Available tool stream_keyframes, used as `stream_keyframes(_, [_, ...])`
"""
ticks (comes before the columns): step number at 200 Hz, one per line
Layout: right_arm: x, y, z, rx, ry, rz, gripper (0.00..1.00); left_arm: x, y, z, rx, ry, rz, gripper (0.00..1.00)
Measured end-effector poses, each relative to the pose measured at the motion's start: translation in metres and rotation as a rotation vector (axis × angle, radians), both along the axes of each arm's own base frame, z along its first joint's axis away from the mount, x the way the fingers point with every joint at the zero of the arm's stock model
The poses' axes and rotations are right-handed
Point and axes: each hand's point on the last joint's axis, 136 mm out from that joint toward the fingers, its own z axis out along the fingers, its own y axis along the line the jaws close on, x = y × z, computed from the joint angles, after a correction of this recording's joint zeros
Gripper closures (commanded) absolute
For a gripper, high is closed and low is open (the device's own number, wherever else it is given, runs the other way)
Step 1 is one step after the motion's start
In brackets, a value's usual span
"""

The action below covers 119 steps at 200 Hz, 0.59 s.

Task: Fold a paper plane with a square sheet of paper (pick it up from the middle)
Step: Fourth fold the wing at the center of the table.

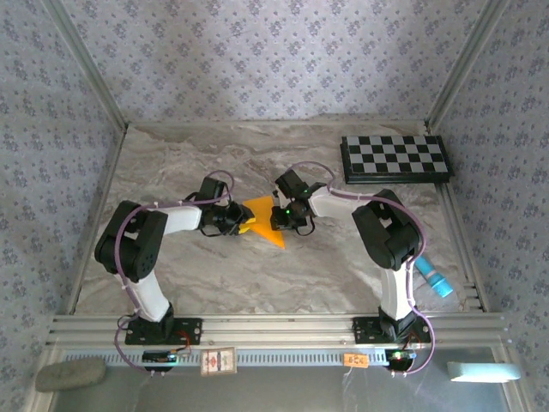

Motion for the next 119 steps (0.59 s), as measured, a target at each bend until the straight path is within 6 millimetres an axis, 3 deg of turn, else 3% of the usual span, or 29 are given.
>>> stream_keyframes(119, [0.007, -0.002, 0.003, 0.047, 0.010, -0.010, 0.76, -0.002, -0.015, 0.012, -0.051, -0.101, -0.121, 0.76])
